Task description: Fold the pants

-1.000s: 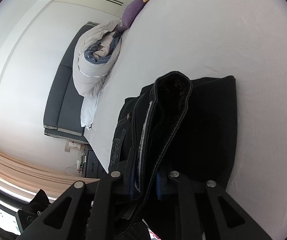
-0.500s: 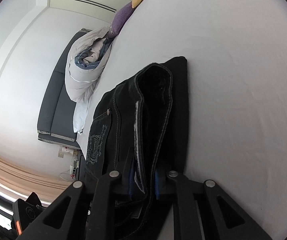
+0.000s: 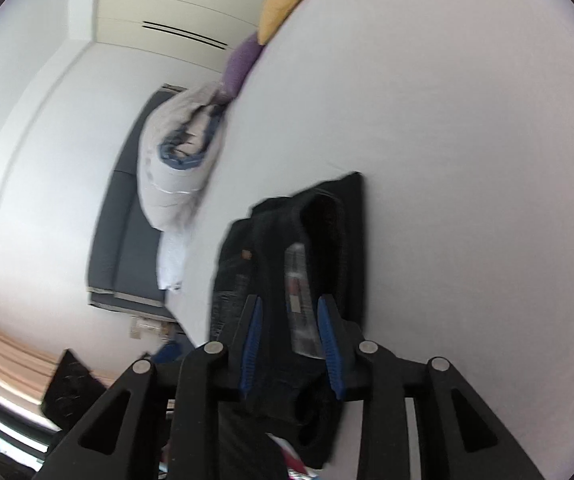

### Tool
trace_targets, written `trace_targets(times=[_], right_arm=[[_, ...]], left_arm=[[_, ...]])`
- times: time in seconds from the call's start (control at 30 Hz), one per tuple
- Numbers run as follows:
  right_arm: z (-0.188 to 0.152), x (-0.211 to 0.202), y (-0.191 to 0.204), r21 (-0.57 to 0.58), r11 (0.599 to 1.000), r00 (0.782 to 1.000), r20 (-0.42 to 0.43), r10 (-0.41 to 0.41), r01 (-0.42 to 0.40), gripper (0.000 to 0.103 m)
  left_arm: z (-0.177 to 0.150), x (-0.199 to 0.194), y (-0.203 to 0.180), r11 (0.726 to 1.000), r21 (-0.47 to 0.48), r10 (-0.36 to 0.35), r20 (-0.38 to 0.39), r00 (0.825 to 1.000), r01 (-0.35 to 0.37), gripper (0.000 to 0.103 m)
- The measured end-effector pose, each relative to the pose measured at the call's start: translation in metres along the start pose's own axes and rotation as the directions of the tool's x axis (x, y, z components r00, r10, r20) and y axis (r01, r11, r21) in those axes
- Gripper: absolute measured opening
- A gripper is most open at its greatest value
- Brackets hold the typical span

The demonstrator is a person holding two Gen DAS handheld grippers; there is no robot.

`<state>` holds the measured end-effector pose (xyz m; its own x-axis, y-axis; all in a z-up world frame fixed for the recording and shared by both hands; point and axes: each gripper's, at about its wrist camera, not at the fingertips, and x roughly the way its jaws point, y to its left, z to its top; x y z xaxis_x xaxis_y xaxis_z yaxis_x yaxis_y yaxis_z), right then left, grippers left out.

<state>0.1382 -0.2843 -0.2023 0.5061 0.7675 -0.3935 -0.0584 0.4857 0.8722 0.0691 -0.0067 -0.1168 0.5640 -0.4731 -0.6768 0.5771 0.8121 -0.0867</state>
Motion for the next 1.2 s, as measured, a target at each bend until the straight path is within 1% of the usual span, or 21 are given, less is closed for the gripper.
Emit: trace_targets(times=[0.1, 0.17, 0.2, 0.23, 0.27, 0.3, 0.33, 0.4, 0.47, 0.5, 0.53, 0.63, 0.7, 0.73, 0.8, 0.83, 0.87, 0.93, 1.03, 1.17, 1.2], right_arm=[[0.007, 0.015, 0.017, -0.027, 0.993, 0.993, -0.021, 0.118, -0.119, 0.034], [0.006, 0.032, 0.021, -0.046, 0.991, 0.991, -0.062, 0.119, -0.122, 0.038], [0.003, 0.043, 0.017, -0.042, 0.993, 0.990, -0.098, 0.105, -0.110, 0.046], [-0.002, 0.055, 0.009, -0.031, 0.997, 0.989, -0.138, 0.059, -0.064, 0.052], [-0.008, 0.063, -0.002, -0.031, 1.000, 0.986, -0.167, -0.010, 0.005, 0.048], [-0.016, 0.066, -0.012, -0.041, 0.999, 0.985, -0.170, -0.029, 0.022, 0.026], [-0.022, 0.062, -0.020, -0.042, 0.999, 0.987, -0.161, -0.022, 0.016, 0.010], [-0.030, 0.052, -0.031, -0.001, 1.000, 0.987, -0.161, 0.010, -0.010, 0.007], [-0.030, 0.041, -0.027, -0.031, 0.999, 0.988, -0.157, -0.012, 0.007, 0.009], [-0.028, 0.035, -0.020, -0.062, 0.998, 0.987, -0.161, -0.027, 0.018, 0.016], [-0.023, 0.034, -0.011, -0.080, 0.997, 0.987, -0.157, -0.019, 0.007, 0.030], [-0.004, 0.029, 0.015, -0.130, 0.988, 0.989, -0.129, 0.072, -0.088, 0.039], [0.010, 0.038, 0.029, -0.146, 0.980, 0.985, -0.122, 0.121, -0.138, 0.050], [0.018, 0.045, 0.031, -0.141, 0.978, 0.983, -0.125, 0.136, -0.154, 0.053], [0.028, 0.066, 0.026, -0.111, 0.980, 0.979, -0.140, 0.150, -0.166, 0.053], [0.030, 0.075, 0.018, -0.088, 0.986, 0.981, -0.148, 0.128, -0.142, 0.053], [0.029, 0.086, 0.005, -0.054, 0.995, 0.984, -0.164, 0.072, -0.082, 0.053], [0.021, 0.091, -0.013, -0.029, 0.998, 0.982, -0.181, 0.050, -0.056, 0.027], [0.004, 0.076, -0.019, -0.032, 0.995, 0.980, -0.179, 0.083, -0.091, 0.026], [-0.021, 0.050, -0.016, -0.090, 0.995, 0.983, -0.180, 0.024, -0.041, 0.028], [-0.026, 0.040, -0.012, -0.106, 0.994, 0.987, -0.161, 0.004, -0.021, 0.035]], left_arm=[[0.005, 0.014, 0.021, 0.995, -0.094, -0.027, -0.014, 1.000, 0.026, 0.083], [0.002, 0.029, 0.028, 0.989, -0.135, -0.059, -0.041, 0.997, 0.053, 0.083], [-0.005, 0.037, 0.029, 0.989, -0.139, -0.064, -0.066, 0.996, 0.055, 0.083], [-0.004, 0.043, 0.018, 0.989, -0.137, -0.062, -0.092, 0.994, 0.050, 0.083], [-0.016, 0.056, 0.011, 0.990, -0.131, -0.059, -0.124, 0.991, 0.042, 0.083], [-0.025, 0.060, 0.007, 0.993, -0.116, -0.041, -0.130, 0.991, 0.026, 0.083], [-0.033, 0.061, 0.002, 0.996, -0.086, -0.008, -0.122, 0.993, -0.002, 0.083], [-0.035, 0.056, -0.003, 0.998, -0.065, 0.017, -0.111, 0.994, -0.024, 0.083], [-0.032, 0.050, -0.001, 0.997, -0.079, -0.008, -0.110, 0.994, 0.000, 0.083], [-0.028, 0.044, 0.003, 0.996, -0.085, -0.023, -0.102, 0.994, 0.014, 0.083], [-0.023, 0.034, 0.009, 0.995, -0.093, -0.031, -0.082, 0.996, 0.023, 0.083], [0.001, 0.015, 0.037, 0.995, -0.103, -0.014, -0.014, 1.000, 0.012, 0.083], [0.020, 0.015, 0.070, 0.989, -0.150, -0.012, 0.012, 1.000, 0.014, 0.083], [0.027, 0.018, 0.083, 0.984, -0.178, -0.022, 0.019, 1.000, 0.026, 0.083], [0.033, 0.031, 0.114, 0.960, -0.265, -0.088, 0.006, 0.996, 0.086, 0.083], [0.029, 0.042, 0.125, 0.950, -0.301, -0.096, -0.014, 0.995, 0.088, 0.083], [0.021, 0.054, 0.132, 0.945, -0.319, -0.097, -0.046, 0.994, 0.077, 0.083], [0.004, 0.060, 0.131, 0.952, -0.300, -0.087, -0.066, 0.994, 0.063, 0.082], [-0.015, 0.045, 0.113, 0.969, -0.246, -0.035, -0.055, 0.998, 0.020, 0.082], [-0.035, 0.026, 0.086, 0.985, -0.175, -0.004, -0.068, 0.998, -0.008, 0.082], [-0.038, 0.017, 0.078, 0.989, -0.149, -0.006, -0.075, 0.997, -0.005, 0.082]])
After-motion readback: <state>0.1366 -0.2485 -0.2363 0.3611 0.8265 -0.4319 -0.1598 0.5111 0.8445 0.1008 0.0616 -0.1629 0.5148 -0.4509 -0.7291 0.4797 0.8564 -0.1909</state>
